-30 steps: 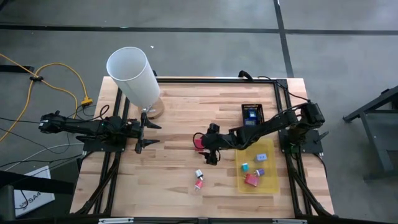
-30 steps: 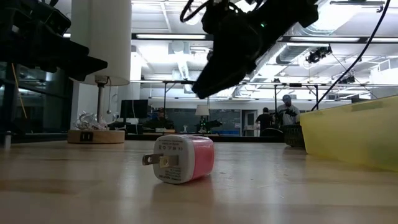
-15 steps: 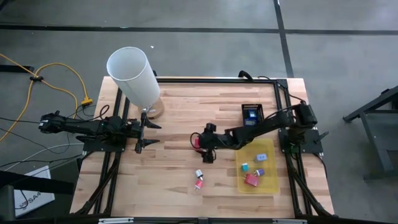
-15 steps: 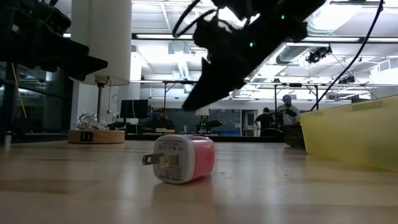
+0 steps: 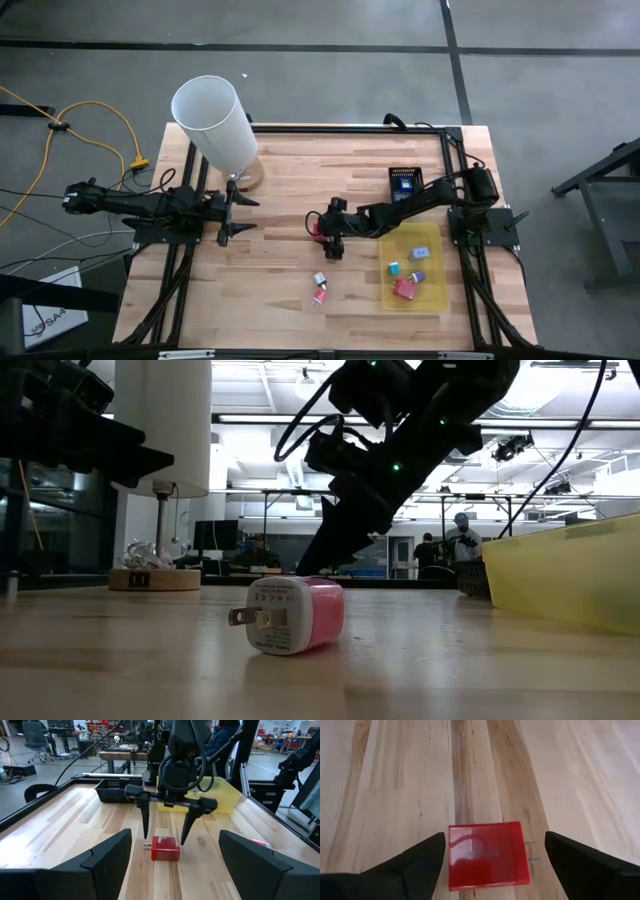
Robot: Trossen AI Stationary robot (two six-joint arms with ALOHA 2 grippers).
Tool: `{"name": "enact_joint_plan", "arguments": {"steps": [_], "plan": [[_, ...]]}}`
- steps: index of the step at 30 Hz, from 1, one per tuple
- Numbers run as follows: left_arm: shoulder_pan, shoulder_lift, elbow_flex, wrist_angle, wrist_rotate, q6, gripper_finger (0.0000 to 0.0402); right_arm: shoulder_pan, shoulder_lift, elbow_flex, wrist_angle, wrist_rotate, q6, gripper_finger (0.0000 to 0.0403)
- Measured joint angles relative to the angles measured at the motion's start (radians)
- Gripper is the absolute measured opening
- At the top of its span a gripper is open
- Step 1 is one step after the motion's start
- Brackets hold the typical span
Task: Pick & Place Office items
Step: Put the red charger adapter into the yellow bin
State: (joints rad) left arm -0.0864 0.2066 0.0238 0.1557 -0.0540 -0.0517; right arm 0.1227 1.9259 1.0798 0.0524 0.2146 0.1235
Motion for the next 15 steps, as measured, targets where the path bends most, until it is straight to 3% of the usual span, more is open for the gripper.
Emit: {"name": "enact_joint_plan", "arguments": {"steps": [15], "plan": [[0.000,0.000,0.000,0.011,0.000,0.000,0.0293,0.001,0.029,-0.001,0.006,-0.013,-0.015,0.0330]]}}
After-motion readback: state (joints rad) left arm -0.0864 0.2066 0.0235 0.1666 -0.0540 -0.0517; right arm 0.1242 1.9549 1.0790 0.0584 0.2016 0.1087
